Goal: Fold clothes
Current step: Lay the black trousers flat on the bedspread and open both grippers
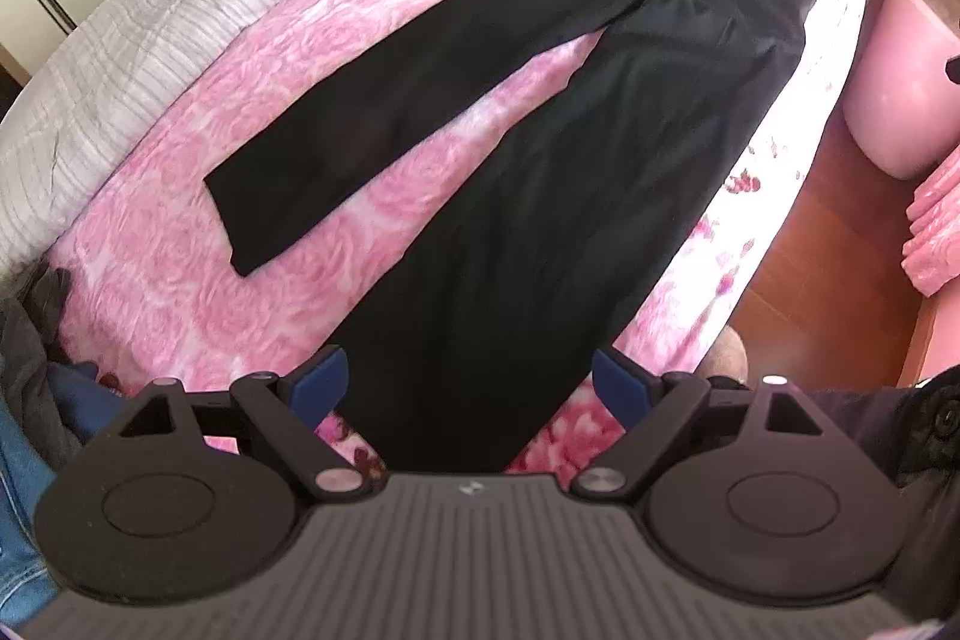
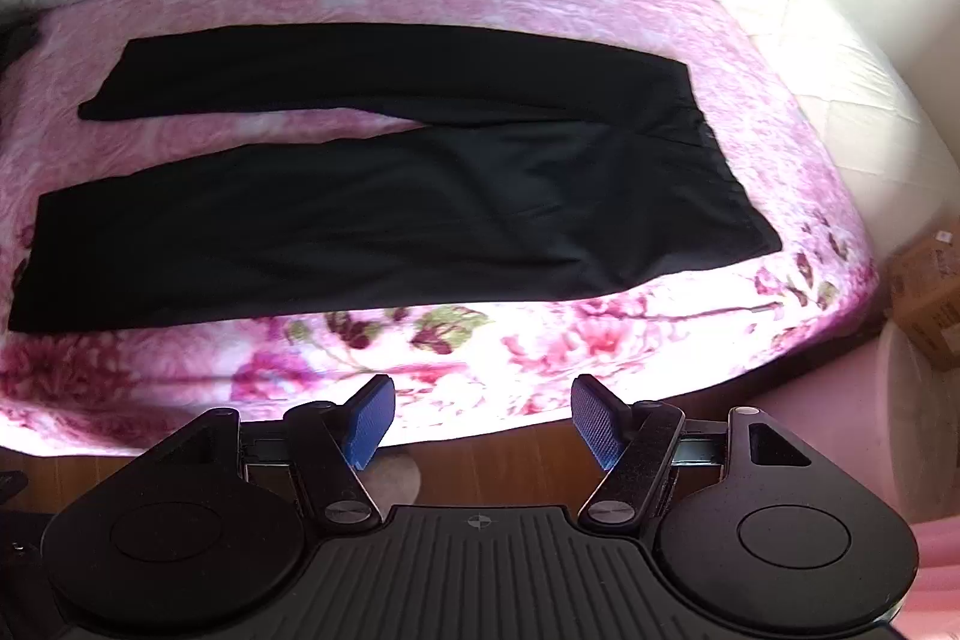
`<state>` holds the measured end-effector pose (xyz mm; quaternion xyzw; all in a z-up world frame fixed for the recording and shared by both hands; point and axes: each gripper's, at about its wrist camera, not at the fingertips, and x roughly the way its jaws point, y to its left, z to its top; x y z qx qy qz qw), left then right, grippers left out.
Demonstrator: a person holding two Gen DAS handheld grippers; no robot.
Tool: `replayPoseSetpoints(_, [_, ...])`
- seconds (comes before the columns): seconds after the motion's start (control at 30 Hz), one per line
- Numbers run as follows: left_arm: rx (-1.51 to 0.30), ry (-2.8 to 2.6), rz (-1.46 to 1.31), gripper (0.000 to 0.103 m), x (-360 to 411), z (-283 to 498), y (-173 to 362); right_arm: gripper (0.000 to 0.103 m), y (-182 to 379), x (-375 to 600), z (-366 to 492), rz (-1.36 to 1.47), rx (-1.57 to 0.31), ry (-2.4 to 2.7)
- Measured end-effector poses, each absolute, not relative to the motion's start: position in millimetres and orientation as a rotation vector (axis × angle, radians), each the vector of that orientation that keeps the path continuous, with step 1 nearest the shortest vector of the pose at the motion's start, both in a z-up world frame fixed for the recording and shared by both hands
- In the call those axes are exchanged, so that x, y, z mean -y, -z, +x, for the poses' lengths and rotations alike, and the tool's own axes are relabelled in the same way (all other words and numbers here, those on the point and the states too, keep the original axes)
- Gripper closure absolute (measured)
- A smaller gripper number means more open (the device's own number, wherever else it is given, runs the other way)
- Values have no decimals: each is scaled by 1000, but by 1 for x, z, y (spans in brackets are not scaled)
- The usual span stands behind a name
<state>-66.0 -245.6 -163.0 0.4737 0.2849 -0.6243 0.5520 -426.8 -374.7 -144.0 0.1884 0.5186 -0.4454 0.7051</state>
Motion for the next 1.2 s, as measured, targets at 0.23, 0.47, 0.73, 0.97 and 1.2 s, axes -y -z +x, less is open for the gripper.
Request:
replayPoseSetpoints(0.23, [-702, 1442, 1144, 17, 228, -57, 169, 35, 156, 366, -410, 418, -1168, 929])
replayPoseSetpoints(0.47, [-735, 1400, 1160, 17, 216, -48, 176, 35, 170, 359, -395, 428, -1186, 874])
replayPoseSetpoints(0.73, [-756, 1369, 1133, 17, 218, -42, 184, 35, 175, 367, -393, 409, -1200, 843])
replayPoseSetpoints(0.97, [-674, 1380, 1155, 17, 241, -66, 193, 35, 171, 418, -427, 313, -1200, 898])
replayPoseSetpoints(1.2, [-685, 1305, 1122, 17, 283, -113, 207, 35, 169, 503, -485, 238, -1159, 896])
